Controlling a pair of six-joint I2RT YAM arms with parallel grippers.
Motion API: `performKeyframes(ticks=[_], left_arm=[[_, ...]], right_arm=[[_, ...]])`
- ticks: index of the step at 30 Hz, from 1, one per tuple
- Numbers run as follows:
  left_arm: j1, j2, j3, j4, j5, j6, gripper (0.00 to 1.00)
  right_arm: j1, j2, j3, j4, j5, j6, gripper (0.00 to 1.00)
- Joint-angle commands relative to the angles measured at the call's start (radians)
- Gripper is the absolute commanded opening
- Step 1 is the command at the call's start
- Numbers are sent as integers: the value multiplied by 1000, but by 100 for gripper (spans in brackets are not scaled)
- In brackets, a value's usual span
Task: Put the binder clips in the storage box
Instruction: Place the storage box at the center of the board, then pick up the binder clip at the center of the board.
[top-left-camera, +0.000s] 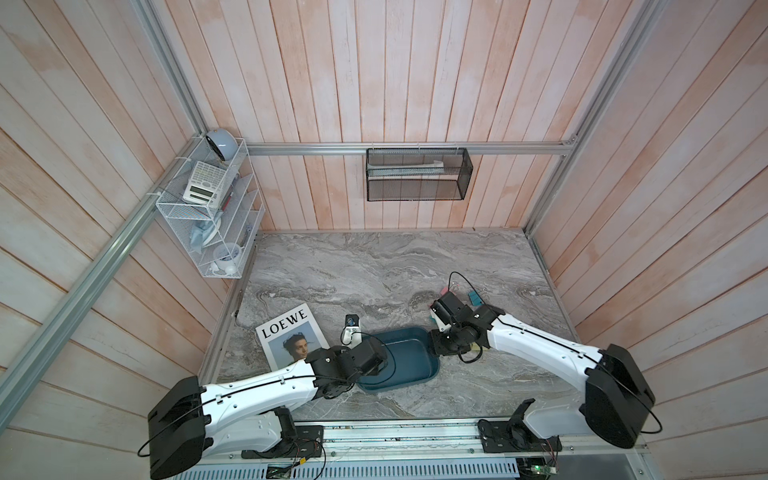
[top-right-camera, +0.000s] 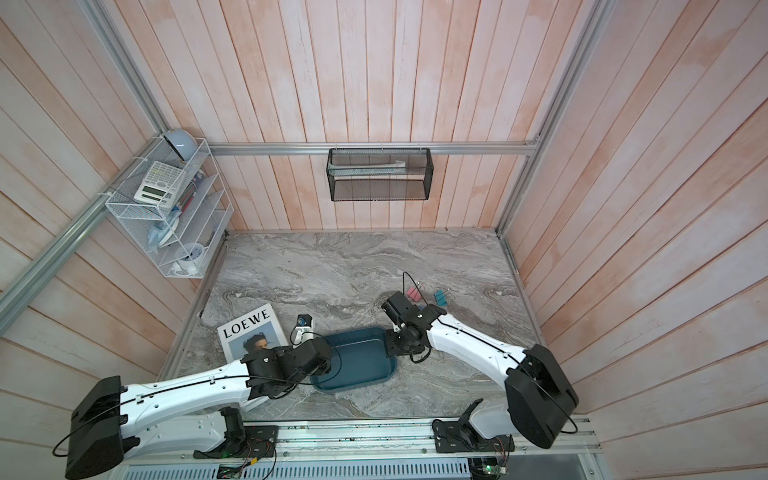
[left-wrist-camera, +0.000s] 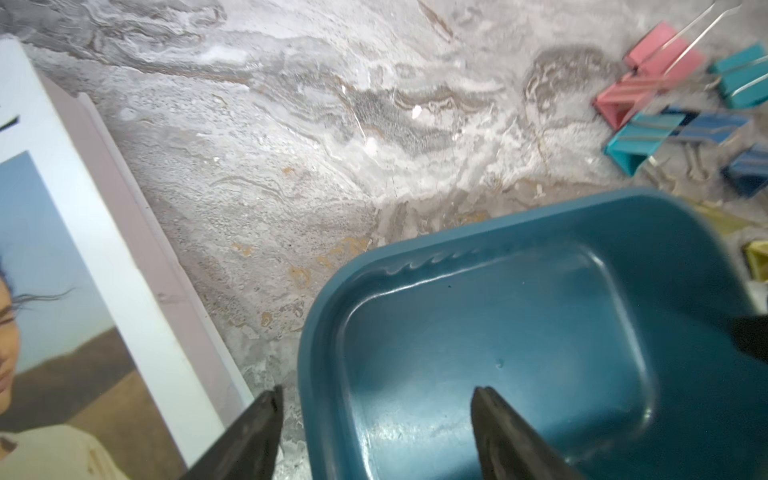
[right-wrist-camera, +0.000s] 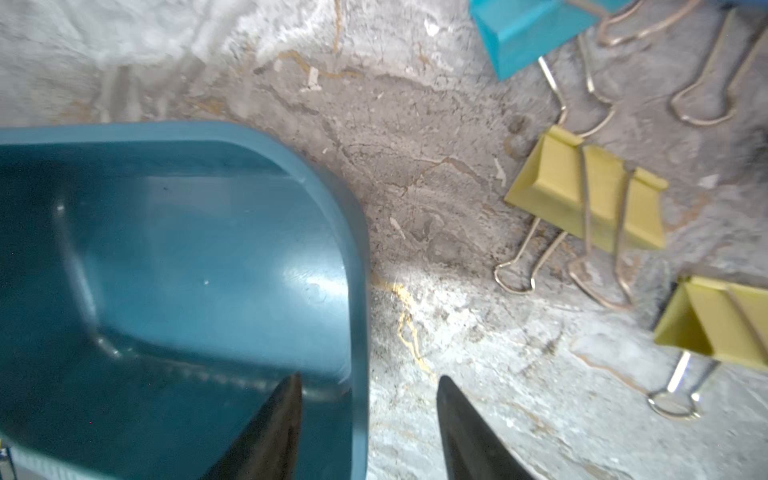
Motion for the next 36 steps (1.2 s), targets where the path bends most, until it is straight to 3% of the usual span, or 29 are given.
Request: performKeyframes(ticks=[1,3,6,9,15,20,29,32,36], left_arm=[[-2,-59,32,-52,-32,-6,81],[-2,-70,37,-71,-31,-3,82],[-1,-74,32,-64,-26,11,84],[-1,-69,21,-48,-25,20,84],[4,-73,14,-42,-17,27,84],[11,-78,12,-38,-20,36,84],[31,-92,-4,-47,-7,39,84],[42,-90,-14,-39,1,41,84],[51,-89,-16,-40,2,44,84]], right_arm=[[-13,-125,31,-94,100,74,57],[-30,-194,-23,-63,194,153,58],[-175,-229,-124,51,17,259,59],[-269,-241,-251,280,-146,376,59],[-313,-177,-294,406,-243,528,59],[-329,-149,-342,509,-241,626,58],[-372,-138,-401,544,-225,656,55],[-385,-133,-413,555,-184,680,48],[-406,-83,-395,600,-216,675,43]])
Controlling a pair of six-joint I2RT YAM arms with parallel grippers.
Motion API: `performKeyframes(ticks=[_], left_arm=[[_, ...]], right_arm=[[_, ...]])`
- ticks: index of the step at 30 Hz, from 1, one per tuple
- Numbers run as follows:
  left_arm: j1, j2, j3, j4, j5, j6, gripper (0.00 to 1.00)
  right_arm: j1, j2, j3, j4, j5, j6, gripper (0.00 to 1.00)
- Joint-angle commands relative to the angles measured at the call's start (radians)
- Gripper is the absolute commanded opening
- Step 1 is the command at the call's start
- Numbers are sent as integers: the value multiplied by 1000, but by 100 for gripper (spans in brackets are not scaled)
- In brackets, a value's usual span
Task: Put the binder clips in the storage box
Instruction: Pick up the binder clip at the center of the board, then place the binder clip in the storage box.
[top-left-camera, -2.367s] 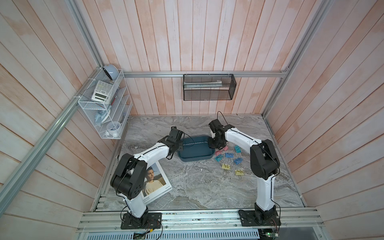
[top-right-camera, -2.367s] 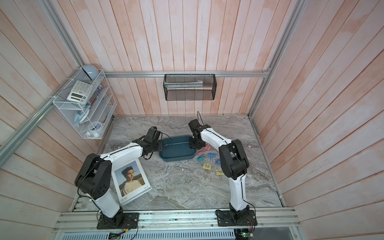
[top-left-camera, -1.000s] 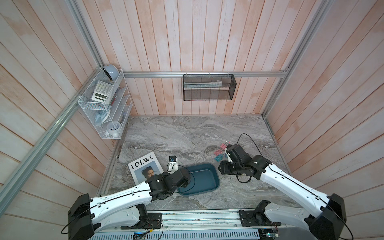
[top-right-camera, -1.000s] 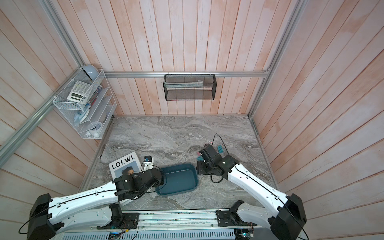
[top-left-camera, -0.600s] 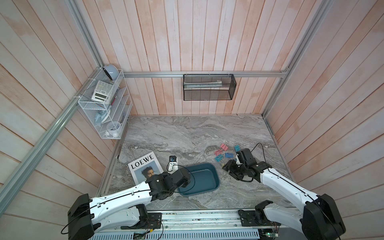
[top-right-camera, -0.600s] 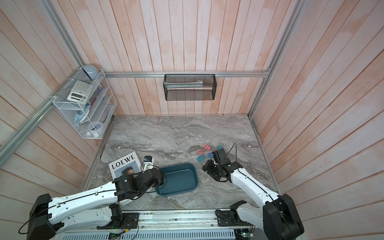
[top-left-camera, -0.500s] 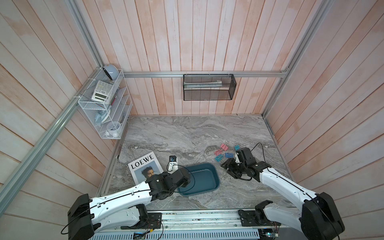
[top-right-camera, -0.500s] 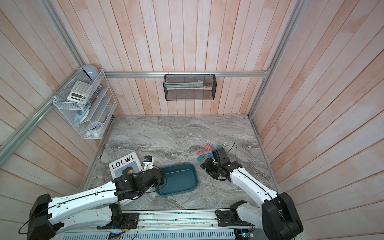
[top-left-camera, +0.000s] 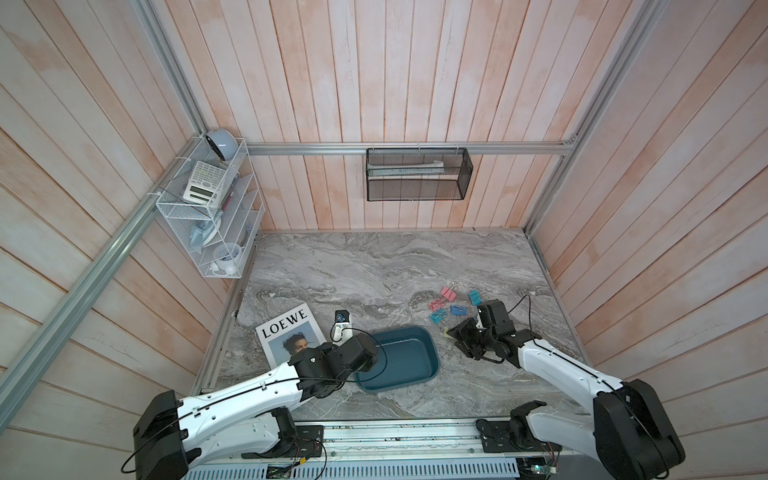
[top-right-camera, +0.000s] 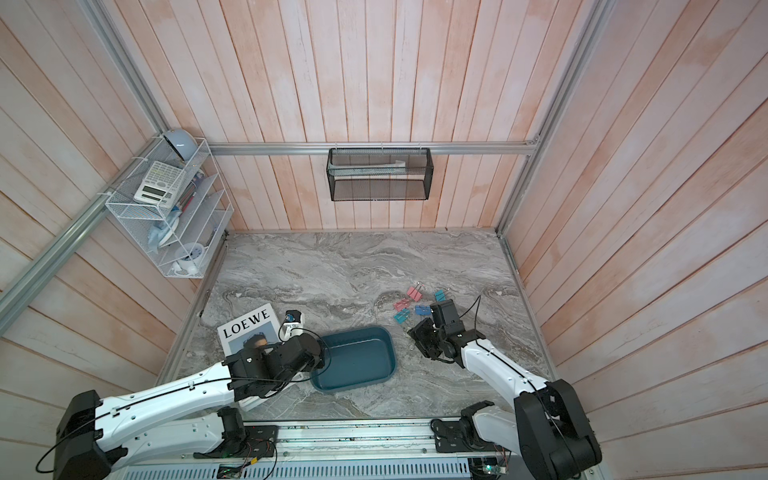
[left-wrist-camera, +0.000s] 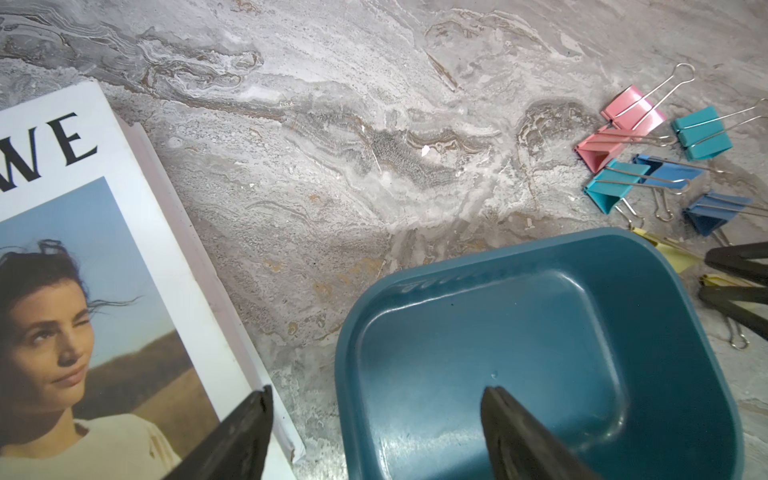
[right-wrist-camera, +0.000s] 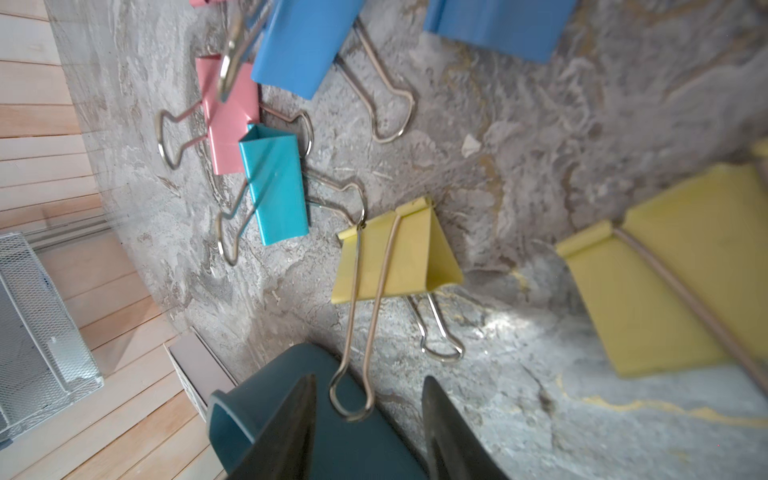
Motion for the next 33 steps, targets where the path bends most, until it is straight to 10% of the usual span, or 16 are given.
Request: performKeyframes(ticks=[1,14,24,33], left_arm=[[11,-12,-18,1,3,18,84],[37,-21,-23,-21,6,32,84],[40,-19,-53,11,20,25,84],[40,-17,-90,77,38,32,85]], right_arm=[[-17,47,20,49,-12,-5,42],[-75,105,18,66,-109,-90,0],[-75,-51,290,-364,-208,-385,0],[355,110,535,-407,-359,-480,0]])
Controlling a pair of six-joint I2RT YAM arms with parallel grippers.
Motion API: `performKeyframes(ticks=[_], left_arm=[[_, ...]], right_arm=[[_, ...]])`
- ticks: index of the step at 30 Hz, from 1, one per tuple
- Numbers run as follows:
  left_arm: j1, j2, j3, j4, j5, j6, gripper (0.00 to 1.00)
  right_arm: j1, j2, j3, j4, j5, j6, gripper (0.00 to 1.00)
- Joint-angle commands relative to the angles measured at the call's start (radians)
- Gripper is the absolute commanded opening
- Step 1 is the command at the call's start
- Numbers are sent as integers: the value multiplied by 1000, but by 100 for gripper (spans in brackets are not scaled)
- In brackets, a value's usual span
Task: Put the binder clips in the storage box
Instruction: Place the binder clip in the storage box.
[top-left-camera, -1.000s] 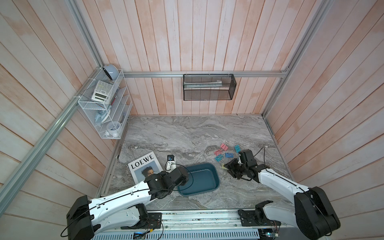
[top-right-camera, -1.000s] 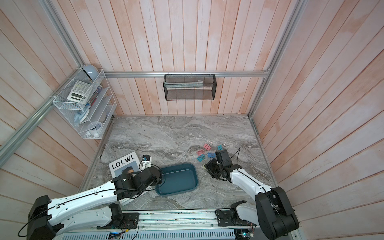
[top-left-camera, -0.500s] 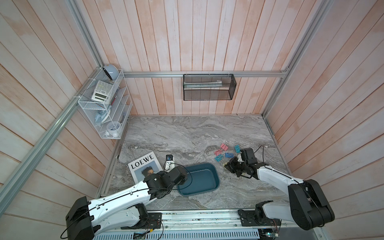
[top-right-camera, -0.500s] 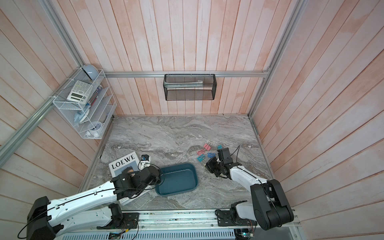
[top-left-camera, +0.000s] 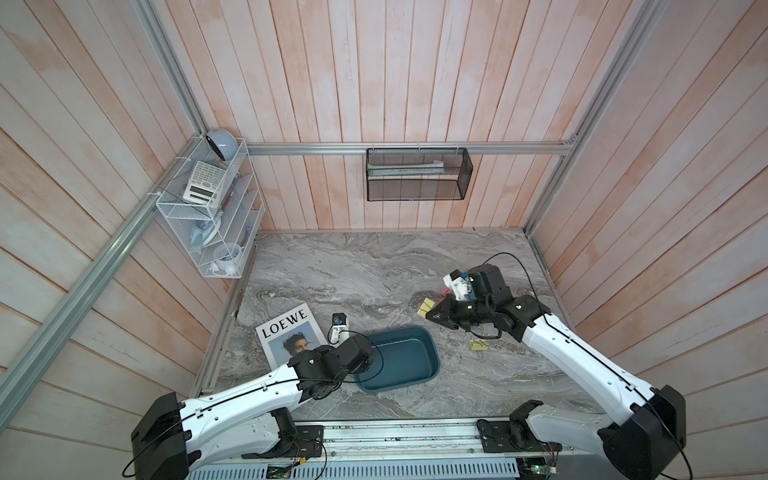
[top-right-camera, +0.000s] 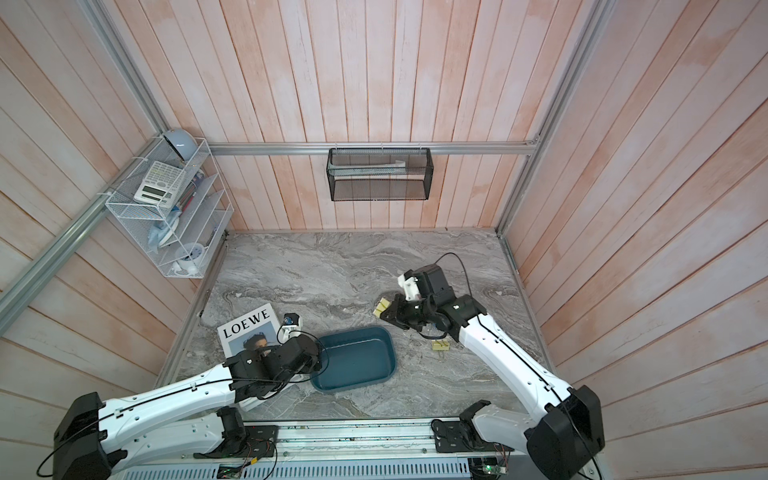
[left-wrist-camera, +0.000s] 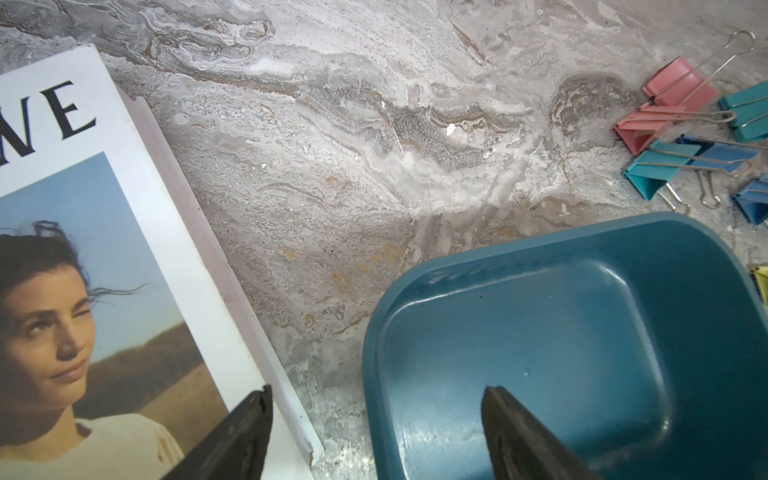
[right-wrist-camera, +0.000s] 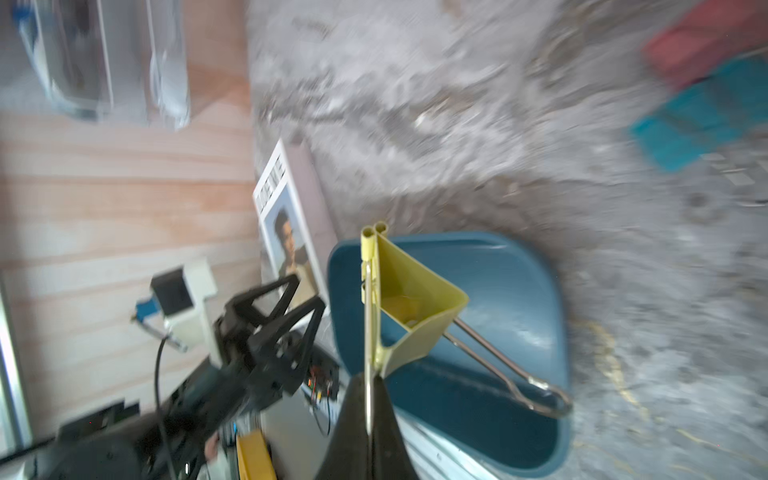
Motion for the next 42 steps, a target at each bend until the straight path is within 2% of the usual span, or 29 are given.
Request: performKeyframes(ticks=[1,7,13,17,24,25,26,29,33,37,39,42], left_arm=[[6,-8,-28,33,4,6,85],[6,-44,-85,57,-2,-44,85],[6,-94,-128,74,-2,-90,76],[6,-51,-132,90,25,-94,69],[6,-46,-169,131,19,-128,67],[6,-49,-172,133,15,-129,67],[6,-49,-172,127,11,-131,67],[6,-50,-166,107,2,-126,67],[6,-52,-164,107,-1,-117,67],[6,-48,-158,107,-6,-109,69],[6,-46,-155,106,-7,-105,69],[6,-46,-152,113,-4,-90,71]], right_arm=[[107,103,5,-18,-113,-43,0],[236,310,-5,33,-225,-130,0],[264,449,39,73,-319,-187,0],[265,546,86,20,-368,-261,0],[277,660,148,-19,-401,-304,0],[277,667,147,-21,-402,-307,5],[274,668,151,-26,-397,-310,17],[246,624,125,-15,-370,-296,36],[187,492,71,13,-353,-252,50],[121,305,-1,19,-340,-201,53],[61,189,-44,-15,-293,-178,53],[-121,-9,-164,-103,-128,-84,53]])
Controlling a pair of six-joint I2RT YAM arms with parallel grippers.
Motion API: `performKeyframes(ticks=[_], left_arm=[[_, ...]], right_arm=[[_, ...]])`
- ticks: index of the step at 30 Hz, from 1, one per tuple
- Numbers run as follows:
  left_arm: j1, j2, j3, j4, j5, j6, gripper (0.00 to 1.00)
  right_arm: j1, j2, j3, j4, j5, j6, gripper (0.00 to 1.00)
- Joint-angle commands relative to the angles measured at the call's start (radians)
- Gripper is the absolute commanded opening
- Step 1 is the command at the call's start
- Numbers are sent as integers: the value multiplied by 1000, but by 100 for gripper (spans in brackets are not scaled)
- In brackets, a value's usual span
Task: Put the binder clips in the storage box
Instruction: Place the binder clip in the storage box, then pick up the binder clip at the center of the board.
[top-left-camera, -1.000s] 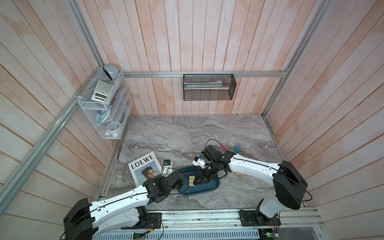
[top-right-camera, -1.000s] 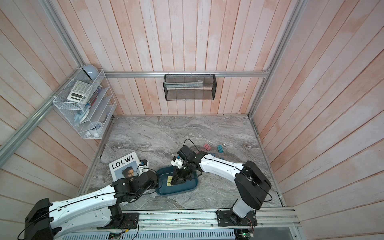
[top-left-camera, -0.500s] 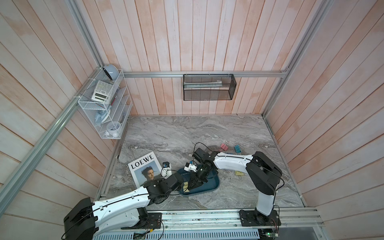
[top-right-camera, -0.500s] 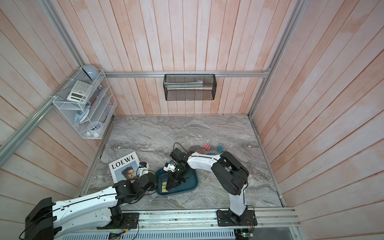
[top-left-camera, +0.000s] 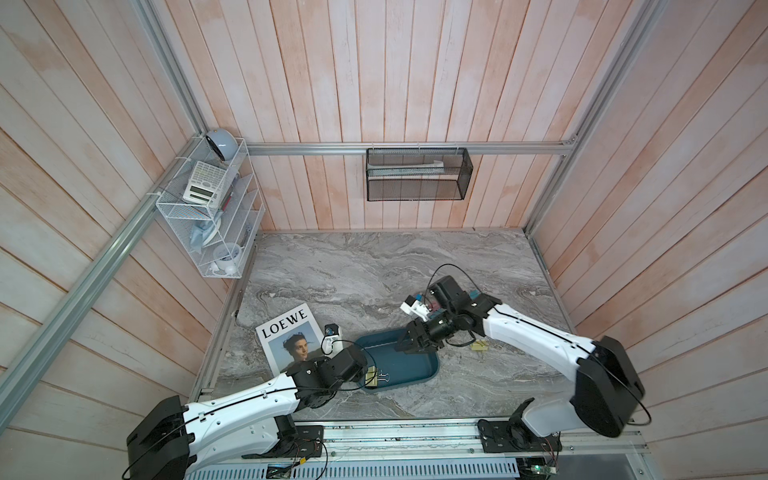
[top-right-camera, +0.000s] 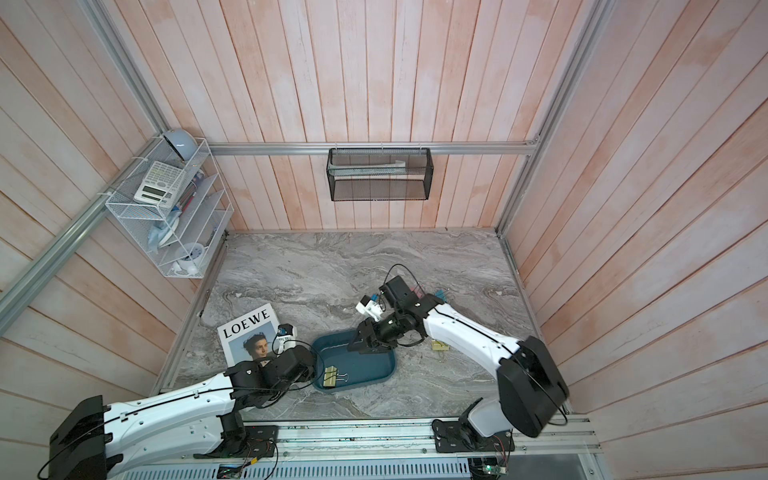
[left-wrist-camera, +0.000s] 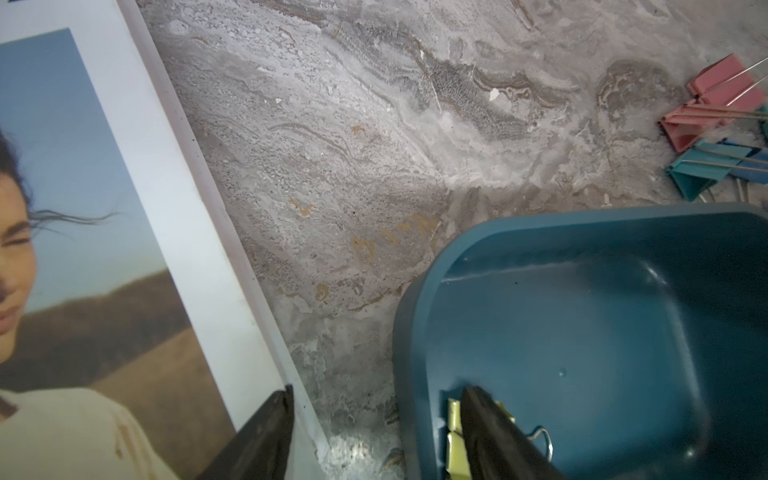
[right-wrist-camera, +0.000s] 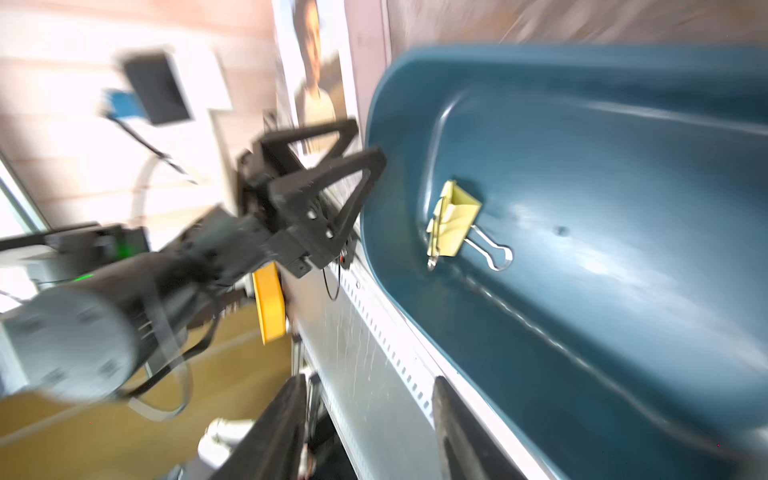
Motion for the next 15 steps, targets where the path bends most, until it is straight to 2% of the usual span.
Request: performKeyframes(ticks=[1,4,6,8,11,15], left_arm=[[6,-2,6,10,-24,27,72],[6,6,10,24,-21,40,73],[6,13,12,27,-17,46,73],[6,10,14,19,-16,46,74],[6,-6,6,18,-14,41,74],[6,-21,-6,18,-16,35,74]], right_arm=[[-208,-172,-142,-130,201,138,52],[-425,-345,-368,-57,228,315,52],[-479,-437,-462,-26,263,399,52],[-506,-516,-496,-74,358,440,52],[-571,-572,-511,-111,364,462,52],[-625,-563,-457,-221,407,401,52]])
